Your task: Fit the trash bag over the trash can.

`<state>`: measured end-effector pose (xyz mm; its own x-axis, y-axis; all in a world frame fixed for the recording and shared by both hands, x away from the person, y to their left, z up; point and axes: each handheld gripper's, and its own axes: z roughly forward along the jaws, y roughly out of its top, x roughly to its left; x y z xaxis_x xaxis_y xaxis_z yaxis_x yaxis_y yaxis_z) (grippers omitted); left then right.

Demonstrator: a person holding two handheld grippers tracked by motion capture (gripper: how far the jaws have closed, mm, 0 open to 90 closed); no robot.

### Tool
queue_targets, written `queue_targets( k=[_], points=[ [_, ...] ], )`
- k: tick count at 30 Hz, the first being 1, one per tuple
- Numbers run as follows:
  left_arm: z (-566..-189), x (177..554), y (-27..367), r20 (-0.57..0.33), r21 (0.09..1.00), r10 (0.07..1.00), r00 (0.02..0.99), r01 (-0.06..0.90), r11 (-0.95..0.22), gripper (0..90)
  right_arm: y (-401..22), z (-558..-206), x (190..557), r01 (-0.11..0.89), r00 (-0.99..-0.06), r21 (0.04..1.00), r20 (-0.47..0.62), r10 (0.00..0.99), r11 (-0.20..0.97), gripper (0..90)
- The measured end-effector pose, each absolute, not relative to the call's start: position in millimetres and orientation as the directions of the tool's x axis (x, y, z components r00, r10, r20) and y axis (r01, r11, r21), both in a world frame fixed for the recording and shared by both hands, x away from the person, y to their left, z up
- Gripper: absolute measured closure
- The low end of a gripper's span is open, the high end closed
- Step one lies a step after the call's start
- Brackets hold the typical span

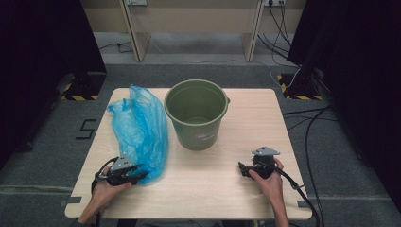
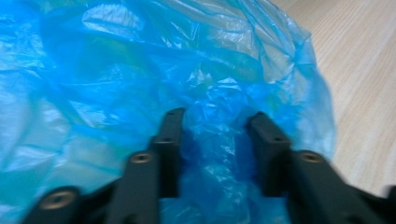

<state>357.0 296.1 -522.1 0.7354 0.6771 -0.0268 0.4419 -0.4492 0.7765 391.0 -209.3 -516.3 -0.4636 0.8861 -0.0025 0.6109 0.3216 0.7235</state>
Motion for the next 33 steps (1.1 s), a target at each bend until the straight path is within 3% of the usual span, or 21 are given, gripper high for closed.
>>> queue_targets(
  k=[3, 8, 22, 33],
  points=[
    [-521.9, 358.1, 298.0, -0.01, 0.778, 0.677, 0.736, 0.431, -0.457, 73.2, -209.3, -516.3, 391.0, 0.611, -0.463, 0.723, -0.003, 0.886, 0.322, 14.9],
    [-519.7, 360.4, 299.2, 0.006, 0.779, 0.677, 0.736, 0.421, -0.465, 79.7, -209.3, -516.3, 391.0, 0.611, -0.463, 0.723, -0.003, 0.886, 0.322, 14.9],
    [-488.8, 387.7, 319.9, -0.082, 0.843, 0.714, 0.695, 0.43, -0.322, 80.9, -209.4, -516.3, 391.4, 0.61, -0.465, 0.724, -0.002, 0.885, 0.322, 14.8],
    [-432.5, 426.5, 331.8, -0.134, 0.883, 0.73, 0.67, 0.415, -0.219, 80.8, -210.2, -516.4, 393.2, 0.607, -0.472, 0.724, -0.003, 0.881, 0.328, 14.3]
  ],
)
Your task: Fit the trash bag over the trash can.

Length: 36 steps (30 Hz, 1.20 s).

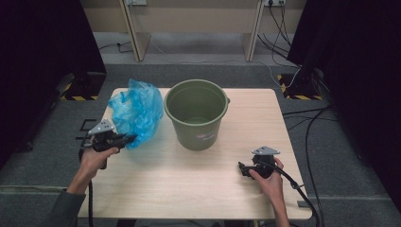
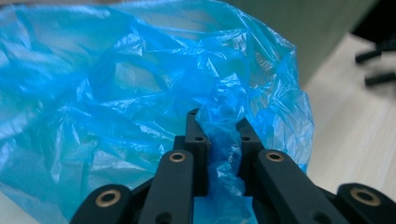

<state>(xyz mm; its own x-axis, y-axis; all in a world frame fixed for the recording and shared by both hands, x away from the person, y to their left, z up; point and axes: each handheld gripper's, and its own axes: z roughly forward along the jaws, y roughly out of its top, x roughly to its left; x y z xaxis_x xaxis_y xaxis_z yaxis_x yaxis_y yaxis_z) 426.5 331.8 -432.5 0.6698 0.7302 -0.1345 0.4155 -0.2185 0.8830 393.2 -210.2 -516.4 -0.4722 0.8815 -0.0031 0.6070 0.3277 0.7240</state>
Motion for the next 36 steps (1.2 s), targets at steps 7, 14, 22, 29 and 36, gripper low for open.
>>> queue_targets(
  k=[7, 14, 22, 29, 36],
  points=[
    [-387.7, 452.5, 327.2, -0.097, 0.89, 0.74, 0.666, 0.39, -0.235, 81.0, -210.5, -516.5, 393.7, 0.607, -0.472, 0.723, -0.004, 0.882, 0.328, 14.4],
    [-354.3, 473.5, 315.2, -0.081, 0.889, 0.739, 0.669, 0.384, -0.25, 81.2, -210.5, -516.6, 393.7, 0.607, -0.472, 0.725, -0.002, 0.881, 0.327, 14.3],
    [-312.7, 492.9, 292.0, -0.063, 0.904, 0.726, 0.685, 0.347, -0.249, 81.2, -210.8, -516.5, 394.0, 0.606, -0.475, 0.724, -0.004, 0.88, 0.33, 14.2],
    [-282.2, 499.1, 235.2, 0.023, 0.911, 0.671, 0.742, 0.261, -0.319, 81.2, -210.9, -516.3, 394.0, 0.607, -0.476, 0.722, -0.005, 0.88, 0.332, 14.1],
    [-284.7, 491.3, 166.2, 0.094, 0.887, 0.566, 0.819, 0.189, -0.421, 81.1, -210.9, -516.4, 394.0, 0.606, -0.476, 0.723, -0.006, 0.879, 0.333, 14.1]
  ],
)
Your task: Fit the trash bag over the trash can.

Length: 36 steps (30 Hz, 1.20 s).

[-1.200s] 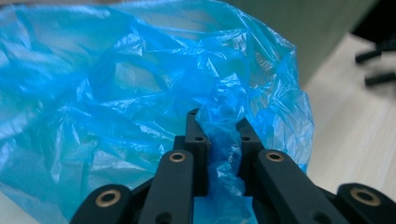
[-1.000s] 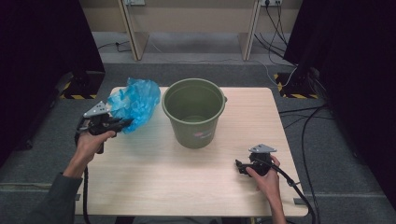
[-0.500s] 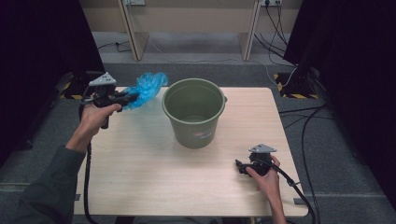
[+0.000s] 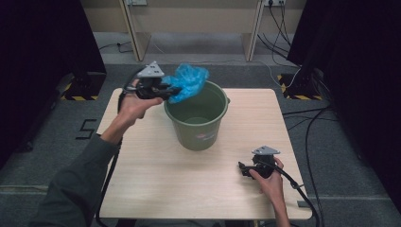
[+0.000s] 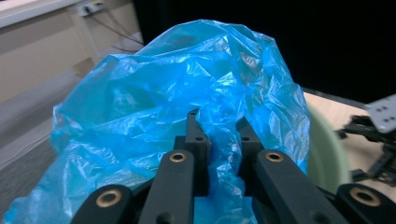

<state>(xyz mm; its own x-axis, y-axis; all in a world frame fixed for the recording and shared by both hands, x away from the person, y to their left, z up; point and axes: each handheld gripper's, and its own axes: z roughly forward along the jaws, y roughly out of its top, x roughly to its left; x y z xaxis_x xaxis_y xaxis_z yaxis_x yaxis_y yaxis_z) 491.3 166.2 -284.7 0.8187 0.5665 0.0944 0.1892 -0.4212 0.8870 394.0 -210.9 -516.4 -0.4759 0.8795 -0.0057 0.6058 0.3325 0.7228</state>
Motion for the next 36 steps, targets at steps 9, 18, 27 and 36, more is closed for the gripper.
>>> queue_targets(
  k=[9, 18, 27, 36],
  points=[
    [-320.3, 495.1, 125.0, 0.138, 0.806, 0.518, 0.844, 0.208, -0.554, 79.7, -210.9, -516.3, 393.9, 0.607, -0.476, 0.722, -0.005, 0.879, 0.333, 14.1],
    [-331.0, 499.9, 128.4, 0.036, 0.77, 0.508, 0.86, 0.3, -0.564, 49.3, -210.7, -516.5, 393.9, 0.606, -0.475, 0.723, -0.003, 0.88, 0.33, 14.1],
    [-305.8, 501.9, 158.9, 0.0, 0.841, 0.584, 0.812, 0.316, -0.439, 36.8, -210.6, -516.5, 393.8, 0.607, -0.474, 0.723, -0.003, 0.88, 0.329, 14.1],
    [-321.7, 543.2, 186.0, 0.047, 0.822, 0.745, 0.666, 0.397, -0.408, 31.8, -210.7, -516.5, 393.9, 0.606, -0.475, 0.724, -0.004, 0.88, 0.331, 14.1]
  ],
)
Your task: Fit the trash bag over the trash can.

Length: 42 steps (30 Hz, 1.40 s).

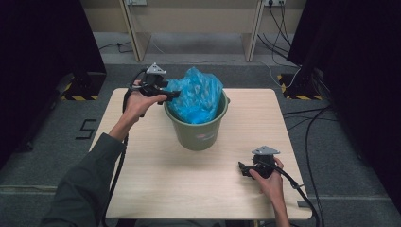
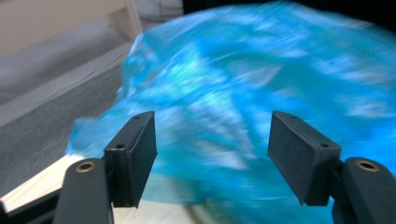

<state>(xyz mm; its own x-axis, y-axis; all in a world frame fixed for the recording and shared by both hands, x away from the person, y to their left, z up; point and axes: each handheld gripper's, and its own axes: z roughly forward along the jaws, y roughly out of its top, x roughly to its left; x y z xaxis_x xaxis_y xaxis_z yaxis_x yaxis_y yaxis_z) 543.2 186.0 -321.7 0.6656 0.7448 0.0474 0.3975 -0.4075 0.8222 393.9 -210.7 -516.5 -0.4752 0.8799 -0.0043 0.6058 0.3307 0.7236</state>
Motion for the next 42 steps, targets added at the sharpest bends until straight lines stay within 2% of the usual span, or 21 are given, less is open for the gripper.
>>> queue_targets(
  k=[5, 8, 9, 10, 11, 15, 19, 23, 28, 32, 37, 39, 42],
  points=[
    [-337.3, 558.5, 185.6, 0.04, 0.802, 0.778, 0.627, 0.444, -0.399, 30.6, -210.8, -516.6, 394.0, 0.605, -0.476, 0.724, -0.006, 0.88, 0.332, 14.1],
    [-339.2, 560.2, 185.2, 0.08, 0.802, 0.771, 0.632, 0.418, -0.426, 43.2, -210.7, -516.5, 393.9, 0.606, -0.475, 0.723, -0.004, 0.88, 0.331, 14.1],
    [-339.2, 560.1, 185.0, 0.096, 0.804, 0.769, 0.632, 0.406, -0.434, 51.2, -210.6, -516.5, 393.8, 0.607, -0.475, 0.723, -0.003, 0.88, 0.33, 14.1],
    [-338.0, 559.3, 184.9, 0.125, 0.813, 0.768, 0.629, 0.379, -0.442, 54.8, -210.6, -516.6, 393.8, 0.607, -0.474, 0.723, -0.003, 0.88, 0.329, 14.1],
    [-336.1, 557.7, 184.6, 0.156, 0.816, 0.766, 0.624, 0.355, -0.456, 65.3, -210.6, -516.5, 393.9, 0.606, -0.475, 0.723, -0.004, 0.88, 0.33, 14.1],
    [-328.1, 549.3, 181.1, 0.203, 0.83, 0.749, 0.631, 0.295, -0.473, 78.0, -210.5, -516.5, 393.8, 0.607, -0.474, 0.723, -0.003, 0.88, 0.329, 14.1],
    [-318.4, 532.2, 174.5, 0.237, 0.835, 0.699, 0.674, 0.226, -0.501, 82.6, -210.6, -516.5, 393.8, 0.607, -0.475, 0.723, -0.003, 0.88, 0.33, 14.2],
    [-315.2, 508.8, 167.3, 0.228, 0.846, 0.639, 0.735, 0.176, -0.504, 83.3, -210.7, -516.5, 393.9, 0.606, -0.475, 0.723, -0.004, 0.88, 0.331, 14.1],
    [-329.4, 487.1, 158.2, 0.253, 0.81, 0.564, 0.786, 0.146, -0.567, 82.4, -210.7, -516.5, 393.8, 0.606, -0.475, 0.723, -0.004, 0.88, 0.331, 14.1],
    [-335.2, 484.3, 161.9, 0.197, 0.812, 0.549, 0.812, 0.179, -0.556, 76.9, -210.7, -516.5, 393.8, 0.606, -0.475, 0.723, -0.004, 0.88, 0.331, 14.1],
    [-320.9, 486.6, 174.9, 0.121, 0.882, 0.624, 0.772, 0.206, -0.425, 43.9, -210.7, -516.5, 393.9, 0.607, -0.475, 0.723, -0.003, 0.88, 0.33, 14.1],
    [-314.7, 489.7, 179.6, 0.108, 0.894, 0.653, 0.75, 0.214, -0.394, 36.2, -210.6, -516.5, 393.9, 0.607, -0.475, 0.723, -0.003, 0.88, 0.33, 14.1],
    [-310.5, 502.3, 183.3, 0.131, 0.886, 0.697, 0.705, 0.233, -0.402, 32.9, -210.7, -516.5, 393.9, 0.607, -0.475, 0.723, -0.003, 0.88, 0.33, 14.1]
  ],
)
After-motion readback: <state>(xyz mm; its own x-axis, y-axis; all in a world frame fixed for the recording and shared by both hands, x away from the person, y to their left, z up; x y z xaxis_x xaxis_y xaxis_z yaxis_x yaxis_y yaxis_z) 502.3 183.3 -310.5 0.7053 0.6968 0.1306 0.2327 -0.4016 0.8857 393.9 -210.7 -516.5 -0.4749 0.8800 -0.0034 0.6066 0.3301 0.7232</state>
